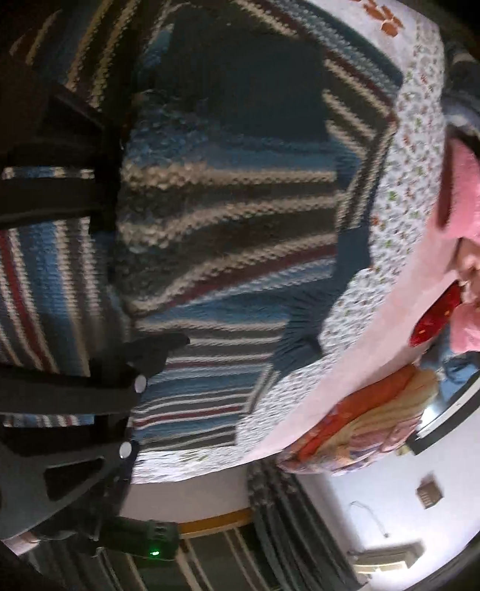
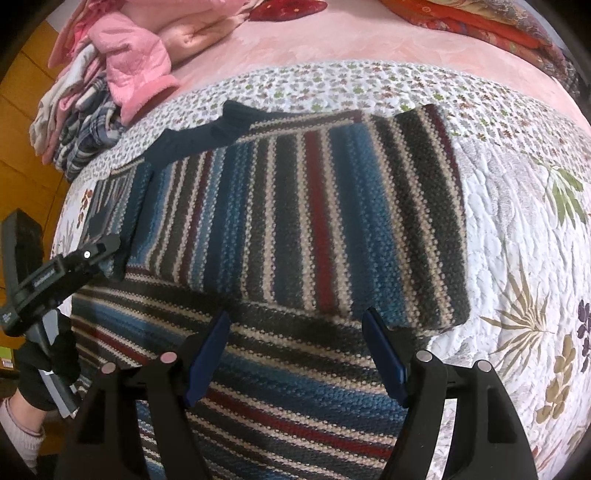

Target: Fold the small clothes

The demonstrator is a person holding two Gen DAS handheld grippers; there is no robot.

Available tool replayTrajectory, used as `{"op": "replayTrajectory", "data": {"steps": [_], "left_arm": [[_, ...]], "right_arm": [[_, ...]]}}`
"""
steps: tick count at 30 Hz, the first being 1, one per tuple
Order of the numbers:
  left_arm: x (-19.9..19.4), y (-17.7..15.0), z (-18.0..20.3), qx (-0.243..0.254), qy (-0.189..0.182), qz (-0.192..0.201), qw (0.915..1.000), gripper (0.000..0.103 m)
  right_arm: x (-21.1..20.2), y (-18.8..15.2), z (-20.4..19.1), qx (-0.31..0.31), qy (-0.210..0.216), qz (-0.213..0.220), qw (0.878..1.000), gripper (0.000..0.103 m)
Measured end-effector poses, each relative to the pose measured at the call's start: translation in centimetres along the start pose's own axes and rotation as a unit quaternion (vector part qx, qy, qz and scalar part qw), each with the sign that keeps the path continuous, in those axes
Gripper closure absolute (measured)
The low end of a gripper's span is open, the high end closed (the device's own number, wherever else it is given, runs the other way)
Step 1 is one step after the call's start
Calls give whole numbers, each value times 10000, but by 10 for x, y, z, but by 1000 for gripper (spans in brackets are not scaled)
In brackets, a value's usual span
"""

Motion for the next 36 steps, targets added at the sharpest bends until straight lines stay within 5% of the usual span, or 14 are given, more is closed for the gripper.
{"op": "replayTrajectory", "data": {"steps": [4,7,9,13,19,22,27,32,36], "left_arm": [[-31,-2,-2,59,-459,-228,9987,52],[-77,7,-15,317,-468,89,9984,45],[-111,18,-39,269,-92,576,9979,43],[-132,25,-87,-270,391,910,9947,44],[-96,17,-119,-99,1627,195,9864,46],[-80,10,-126,201,1921,-182,9810,47],[-65,9,-129,579,2071,-258,9763,47],[-76,11,-132,254,1789,-75,9835,46],[-93,16,-135,-32,1747,277,9842,46]], "right_arm": [[0,-5,-6,-38,92,-93,9999,29],[-1,-6,-12,-17,221,-145,9996,28],[-2,-6,-21,-8,345,-180,9992,28],[-2,2,-51,46,740,-176,9971,28],[22,17,-119,83,1198,-318,9923,28],[41,21,-148,95,1241,-470,9911,28],[68,25,-183,-104,1092,-651,9918,29],[94,22,-198,-114,924,-900,9916,73],[84,20,-208,-407,911,-766,9921,90]]}}
Point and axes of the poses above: each gripper's, at about its wrist camera, not at the fingertips, and x roughly the way its jaws point, z to its right, y to its top, the point moved 3 cm from there along x, roughly the way its jaws point, and after that the axes turned 12 degrees about x, right-handed, at the moved point
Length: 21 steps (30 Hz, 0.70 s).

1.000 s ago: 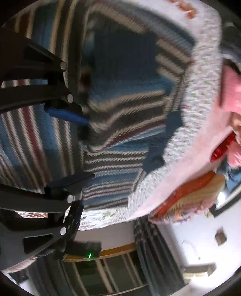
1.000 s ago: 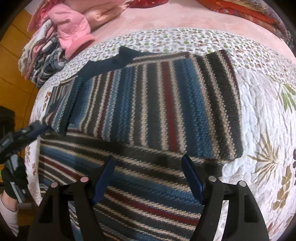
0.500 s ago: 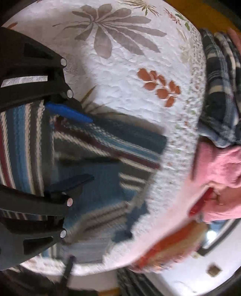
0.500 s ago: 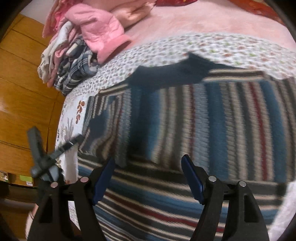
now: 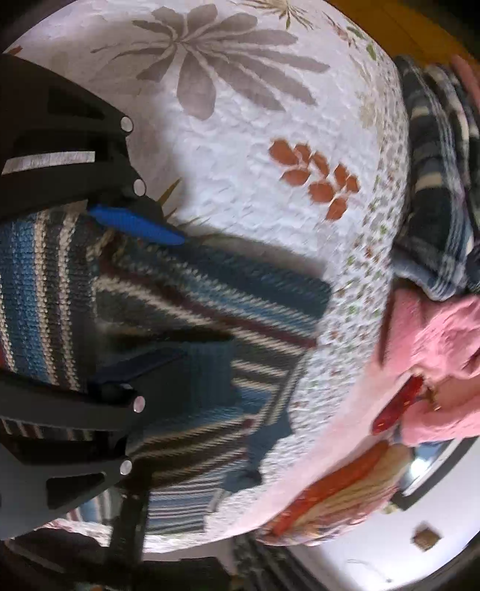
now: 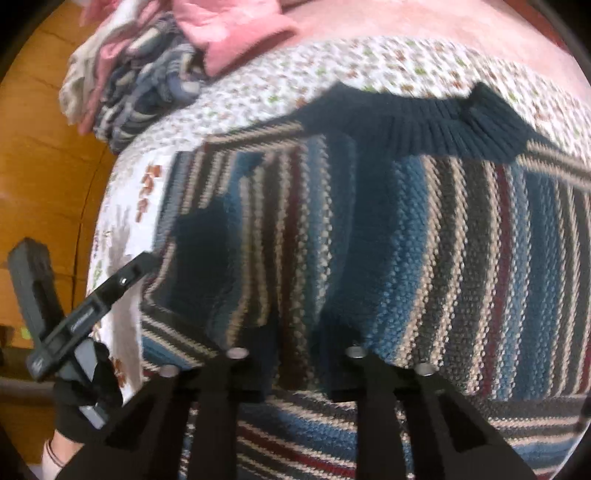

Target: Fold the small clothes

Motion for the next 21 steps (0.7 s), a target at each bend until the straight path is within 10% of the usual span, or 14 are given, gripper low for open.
{"op": "replayTrajectory", "data": {"steps": [10,21], "left_arm": [[-28,18,28,230,-338,645,9971,46],[42,-12,44,622,331,-586,9958,45]], "right_arm": [[-71,9,11,-122,105,631,9979,91],[-29,10,71,270,-618,432,9968,85]]}}
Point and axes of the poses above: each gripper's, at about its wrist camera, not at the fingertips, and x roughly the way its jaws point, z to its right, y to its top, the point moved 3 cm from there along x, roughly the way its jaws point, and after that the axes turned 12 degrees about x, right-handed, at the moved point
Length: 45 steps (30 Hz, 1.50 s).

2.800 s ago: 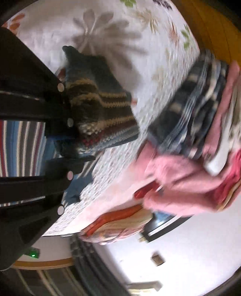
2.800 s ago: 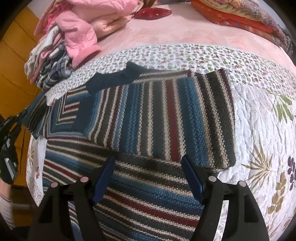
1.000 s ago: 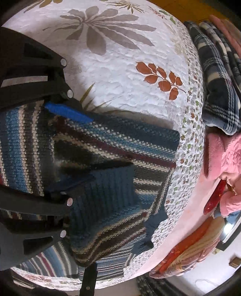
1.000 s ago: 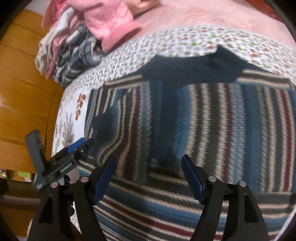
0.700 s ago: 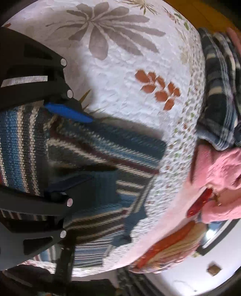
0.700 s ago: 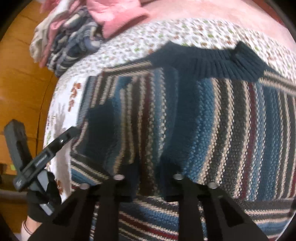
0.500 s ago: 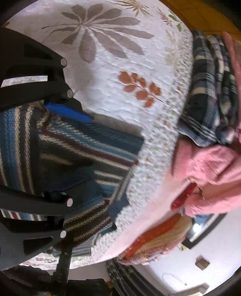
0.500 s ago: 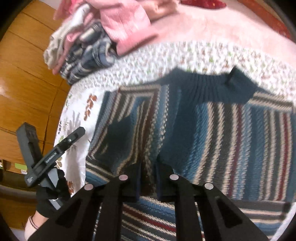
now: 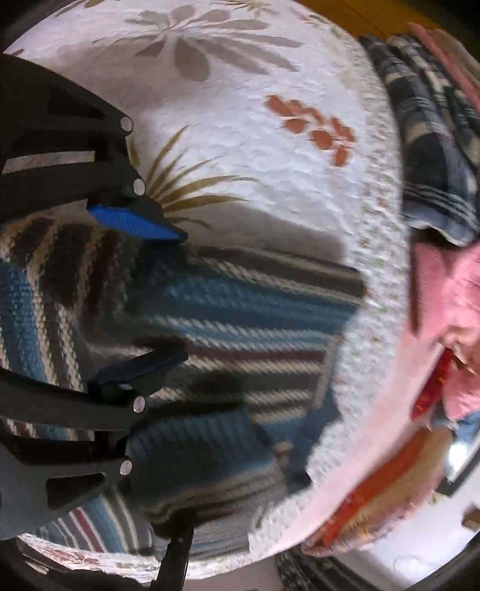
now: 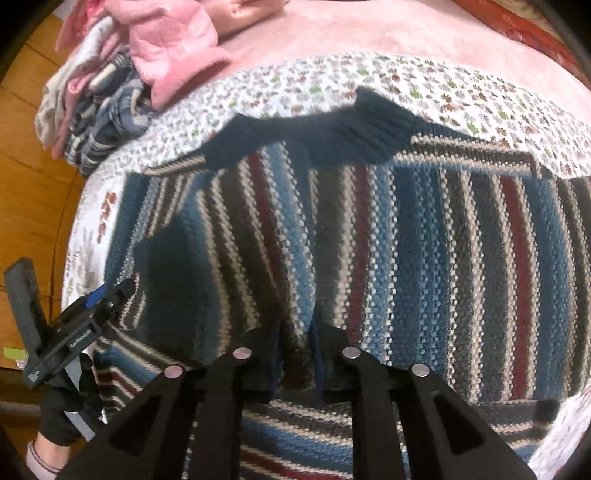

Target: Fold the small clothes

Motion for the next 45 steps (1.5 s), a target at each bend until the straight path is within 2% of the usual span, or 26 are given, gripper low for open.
{"op": "replayTrajectory", "data": {"steps": [2,4,5,7,11,13,15,19,21,24,26,27,28,31,36,40,45], "left_arm": [[0,-1,-6,-153,-118,33,9998,44],[-6,1,-11,-234,-167,97,9995,46],[-12,3,-13,-266,-172,179,9993,46],[-19,7,-17,-302,-113,256,9992,45],[-29,11,-29,-384,14,312,9988,45],[-29,11,-32,-414,26,279,9987,45],[-26,8,-34,-422,15,224,9989,45],[-19,8,-30,-244,35,131,9996,44],[-16,8,-27,-176,64,94,9998,44],[-12,7,-24,-134,77,52,9999,44],[-10,7,-22,-72,113,31,9999,44],[-9,6,-21,-46,128,15,9999,44],[-9,6,-20,-36,142,8,9999,44],[-7,5,-20,-19,163,-14,9999,43],[-5,5,-17,19,216,-31,9998,42],[-4,6,-14,71,248,-24,9997,42],[-2,8,-11,94,275,-12,9996,42]], "right_arm": [[-5,0,-6,-226,-280,95,9993,73],[-22,-1,-19,-510,-543,407,9964,70],[-30,-2,-25,-638,-589,561,9946,61],[-44,-7,-45,-922,-509,774,9914,52],[-35,-27,-88,-1482,-280,407,9877,33],[-23,-40,-106,-1687,-249,215,9851,29],[-8,-49,-119,-1834,-341,136,9824,26],[23,-58,-135,-2119,-837,75,9737,26],[33,-56,-133,-2087,-1056,79,9722,31],[41,-53,-128,-2112,-1243,112,9695,51],[36,-52,-125,-2106,-1160,159,9705,74],[31,-50,-123,-2060,-1063,184,9726,79],[26,-47,-119,-1997,-972,207,9748,95],[2,-35,-101,-1542,-425,240,9868,95],[-38,-20,-70,-930,181,394,9947,95],[-68,-7,-31,-253,615,540,9963,95],[-82,3,21,463,857,618,9933,95]]}}
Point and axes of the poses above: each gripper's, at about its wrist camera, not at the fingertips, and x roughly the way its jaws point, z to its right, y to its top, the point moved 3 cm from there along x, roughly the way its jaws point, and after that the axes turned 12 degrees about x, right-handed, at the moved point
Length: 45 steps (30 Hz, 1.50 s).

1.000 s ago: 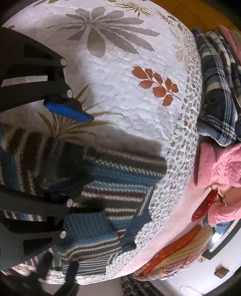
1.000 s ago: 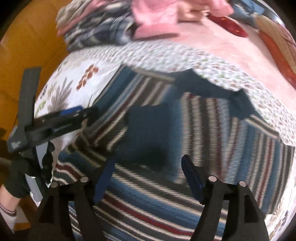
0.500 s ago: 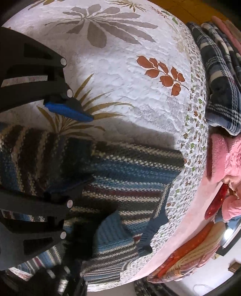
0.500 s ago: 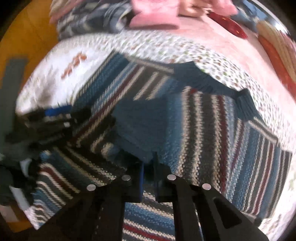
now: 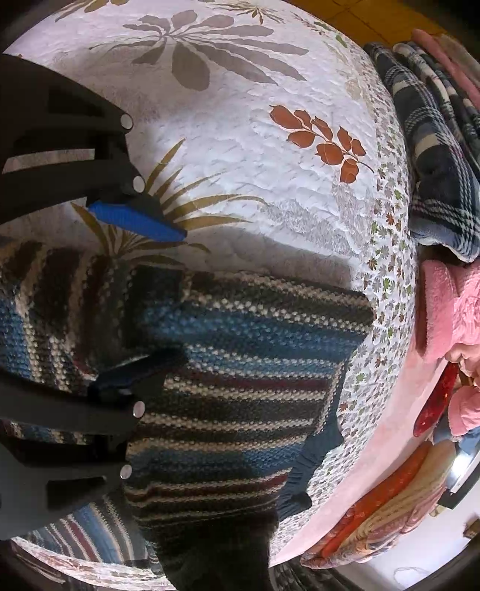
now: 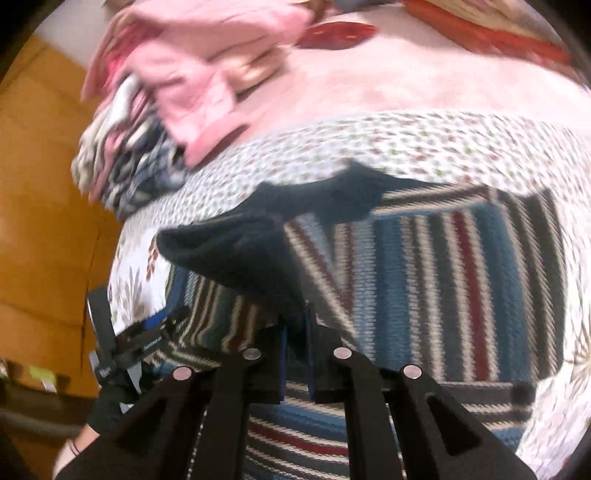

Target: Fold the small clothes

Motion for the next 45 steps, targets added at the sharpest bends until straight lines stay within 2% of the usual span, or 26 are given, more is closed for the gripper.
{"op": "replayTrajectory", "data": {"steps": [5,9,13,16,17,22,23,24,25,28,31,34,36,39,40,43,45], "left_arm": [[0,1,1,4,18,18,10000,42],[-5,3,2,-4,15,126,9999,42],[-24,11,7,-140,-145,521,9984,42],[-36,16,18,-173,-424,793,9958,42],[-37,18,23,-145,-480,830,9953,42],[-31,15,57,282,-669,716,9948,42],[-28,13,62,362,-669,660,9949,42],[-24,11,66,439,-660,581,9952,42],[-20,9,70,501,-644,500,9954,42],[-8,1,71,593,-570,294,9962,42],[-4,-4,71,656,-534,231,9962,42],[-4,-4,71,652,-524,204,9963,42],[-6,-4,70,584,-547,193,9966,42],[-14,-6,68,415,-641,153,9970,42],[-19,-7,66,351,-678,136,9970,42],[-40,-15,59,137,-791,-6,9968,40],[-53,-24,56,122,-699,-243,9972,37]], "right_arm": [[-8,9,49,606,-57,115,9981,95],[-6,10,91,968,-226,35,9950,95],[-4,12,121,1317,-183,-7,9911,76],[-3,15,137,1570,27,-25,9876,56],[-1,16,141,1629,58,-34,9866,54],[8,22,153,1941,324,-16,9805,56],[9,23,153,1950,321,-4,9803,67],[9,24,153,1934,321,4,9806,71],[10,24,151,1887,269,12,9817,78],[10,22,147,1639,0,-6,9865,85],[16,14,148,1448,-257,-96,9891,87],[18,10,151,1454,-262,-85,9890,88],[18,10,150,1409,-298,-84,9895,88],[11,9,143,1276,-385,-150,9910,82],[6,7,142,1266,-374,-161,9911,74],[-25,-2,133,1059,-375,-143,9936,70],[-51,-13,128,866,-369,-134,9955,60]]}}
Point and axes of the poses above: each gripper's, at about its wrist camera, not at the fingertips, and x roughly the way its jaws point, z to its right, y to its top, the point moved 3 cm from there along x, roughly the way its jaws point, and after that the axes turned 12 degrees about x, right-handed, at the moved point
